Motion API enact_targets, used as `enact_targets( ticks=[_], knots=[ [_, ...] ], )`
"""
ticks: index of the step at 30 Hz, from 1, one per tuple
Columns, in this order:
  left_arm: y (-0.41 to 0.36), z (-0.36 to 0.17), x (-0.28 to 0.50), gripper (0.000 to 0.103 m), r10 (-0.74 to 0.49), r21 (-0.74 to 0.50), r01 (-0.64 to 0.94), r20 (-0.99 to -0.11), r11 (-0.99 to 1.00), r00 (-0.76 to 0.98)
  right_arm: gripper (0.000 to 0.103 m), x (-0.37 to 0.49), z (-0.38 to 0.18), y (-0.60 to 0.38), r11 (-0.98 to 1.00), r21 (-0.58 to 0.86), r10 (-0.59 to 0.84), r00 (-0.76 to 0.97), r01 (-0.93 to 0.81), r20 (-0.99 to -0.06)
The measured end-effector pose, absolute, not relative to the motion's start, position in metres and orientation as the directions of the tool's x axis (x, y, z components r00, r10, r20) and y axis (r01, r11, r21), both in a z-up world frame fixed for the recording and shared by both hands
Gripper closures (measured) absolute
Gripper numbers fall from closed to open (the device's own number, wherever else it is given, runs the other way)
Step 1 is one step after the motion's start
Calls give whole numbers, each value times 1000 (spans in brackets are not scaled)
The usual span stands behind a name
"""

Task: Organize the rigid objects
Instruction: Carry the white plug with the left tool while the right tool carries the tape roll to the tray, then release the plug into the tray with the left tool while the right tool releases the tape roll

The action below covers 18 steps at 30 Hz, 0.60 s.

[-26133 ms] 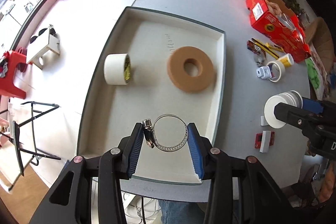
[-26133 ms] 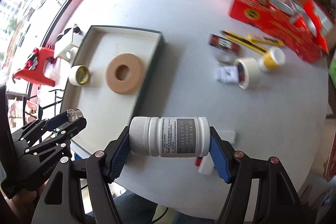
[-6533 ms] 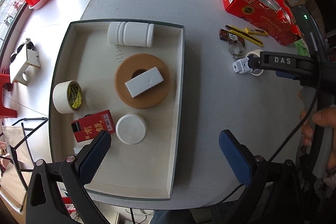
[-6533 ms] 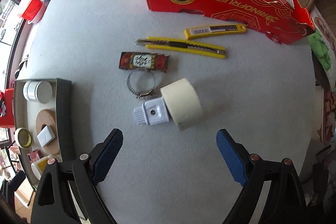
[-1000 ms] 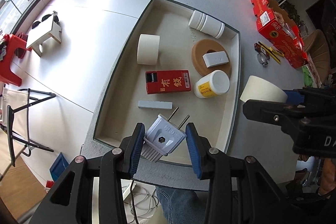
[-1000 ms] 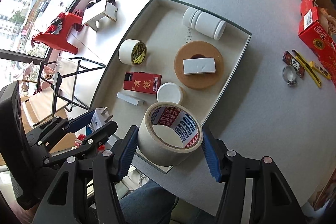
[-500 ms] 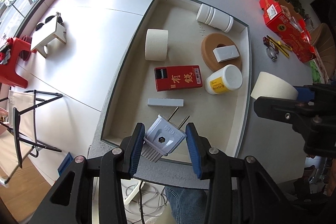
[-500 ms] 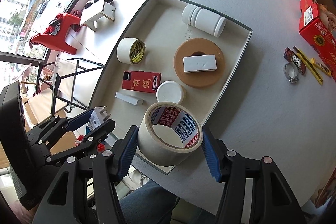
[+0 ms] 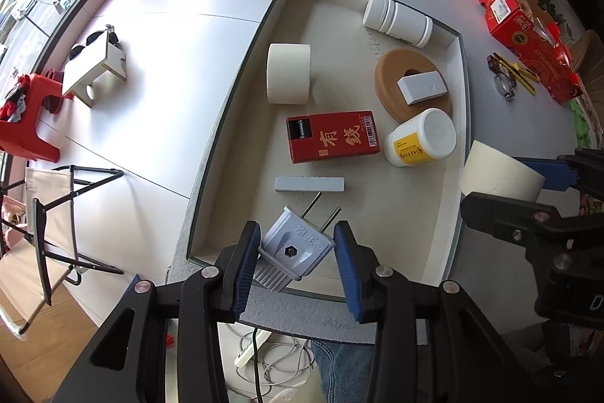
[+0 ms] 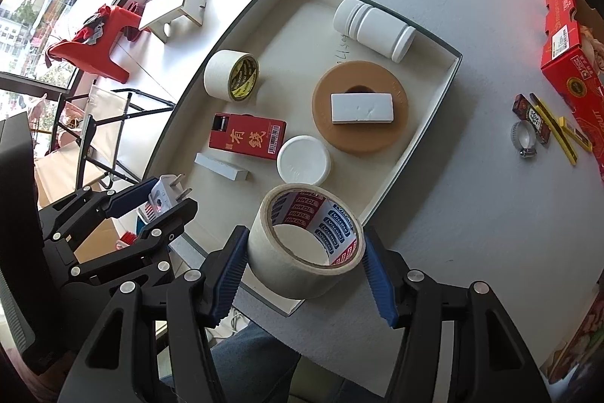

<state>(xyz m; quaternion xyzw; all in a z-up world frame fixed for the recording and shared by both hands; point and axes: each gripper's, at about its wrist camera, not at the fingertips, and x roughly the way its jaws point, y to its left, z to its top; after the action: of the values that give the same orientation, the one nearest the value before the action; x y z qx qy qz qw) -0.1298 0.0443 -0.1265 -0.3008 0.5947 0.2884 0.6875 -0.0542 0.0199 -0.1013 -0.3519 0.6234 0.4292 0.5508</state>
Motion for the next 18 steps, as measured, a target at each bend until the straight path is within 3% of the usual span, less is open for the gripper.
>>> enact_targets(
  ticks=[13,15,16,17,18],
  knots=[
    [43,-148,-126,56,22,-54,-737,-995,674,93,42,-65,-135,23,379,157,-33,-183,-912,-982],
    [46,-150,-128,39,29,-35,-743,-997,668,74,41,-62,-137,23,389,173,-34,-201,-905,-979],
    [48,-150,-130,36,33,-30,-749,-997,662,69,38,-60,-138,22,399,179,-36,-210,-899,-977],
    [50,-150,-133,32,38,-29,-757,-997,653,70,32,-55,-139,21,411,179,-35,-212,-894,-977],
    [53,-149,-136,21,36,-34,-764,-997,644,75,17,-50,-139,19,428,181,-31,-215,-885,-976]
  ],
)
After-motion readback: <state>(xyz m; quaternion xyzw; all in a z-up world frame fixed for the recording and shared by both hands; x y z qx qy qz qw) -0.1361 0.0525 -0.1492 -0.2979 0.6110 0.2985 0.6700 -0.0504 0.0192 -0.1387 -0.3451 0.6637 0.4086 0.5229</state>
